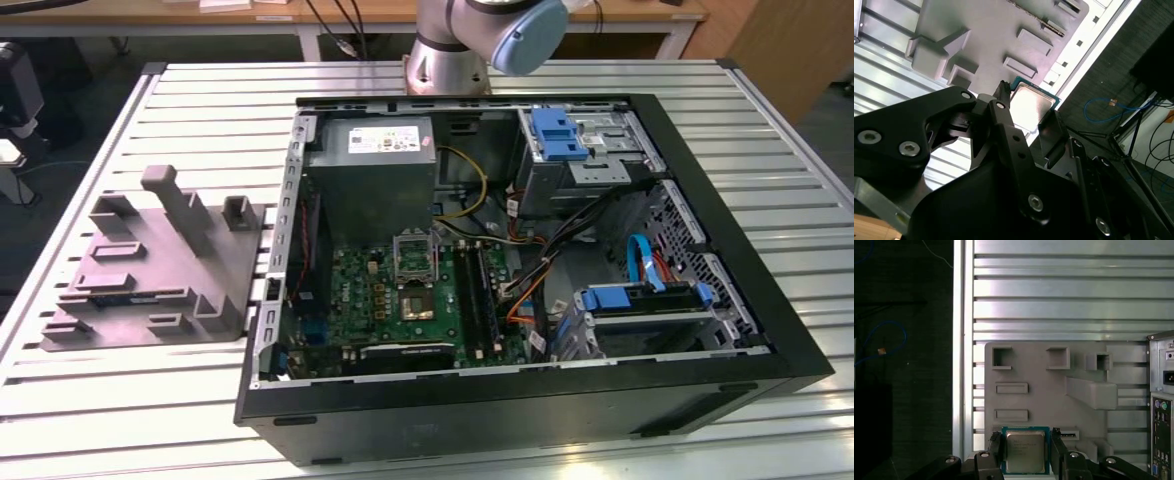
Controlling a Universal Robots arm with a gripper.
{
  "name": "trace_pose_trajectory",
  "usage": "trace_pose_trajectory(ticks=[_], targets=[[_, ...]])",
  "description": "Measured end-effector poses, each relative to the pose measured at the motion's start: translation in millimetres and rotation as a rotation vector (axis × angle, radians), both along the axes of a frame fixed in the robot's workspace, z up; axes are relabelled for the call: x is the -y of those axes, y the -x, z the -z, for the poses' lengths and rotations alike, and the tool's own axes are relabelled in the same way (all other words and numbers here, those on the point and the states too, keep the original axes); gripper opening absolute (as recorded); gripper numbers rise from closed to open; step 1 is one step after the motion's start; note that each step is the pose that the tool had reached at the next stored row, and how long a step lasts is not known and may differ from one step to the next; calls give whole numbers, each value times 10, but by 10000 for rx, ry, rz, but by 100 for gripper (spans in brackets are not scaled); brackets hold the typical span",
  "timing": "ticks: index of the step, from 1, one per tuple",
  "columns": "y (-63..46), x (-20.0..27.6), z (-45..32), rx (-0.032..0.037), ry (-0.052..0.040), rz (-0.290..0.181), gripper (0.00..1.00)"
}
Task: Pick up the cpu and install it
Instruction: 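Pick up the cpu and move it towards the insertion slot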
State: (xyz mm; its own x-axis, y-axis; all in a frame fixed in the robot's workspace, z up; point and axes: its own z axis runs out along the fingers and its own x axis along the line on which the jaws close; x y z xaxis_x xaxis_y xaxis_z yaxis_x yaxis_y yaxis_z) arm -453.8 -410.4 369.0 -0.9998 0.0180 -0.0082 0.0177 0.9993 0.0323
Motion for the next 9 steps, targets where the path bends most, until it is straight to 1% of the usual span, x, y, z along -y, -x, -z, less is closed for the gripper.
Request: trace_pose_trajectory(ticks=[5, 9], targets=[[-1, 0, -1, 1, 0, 0, 47], [-1, 0, -34, -2, 1, 0, 47]])
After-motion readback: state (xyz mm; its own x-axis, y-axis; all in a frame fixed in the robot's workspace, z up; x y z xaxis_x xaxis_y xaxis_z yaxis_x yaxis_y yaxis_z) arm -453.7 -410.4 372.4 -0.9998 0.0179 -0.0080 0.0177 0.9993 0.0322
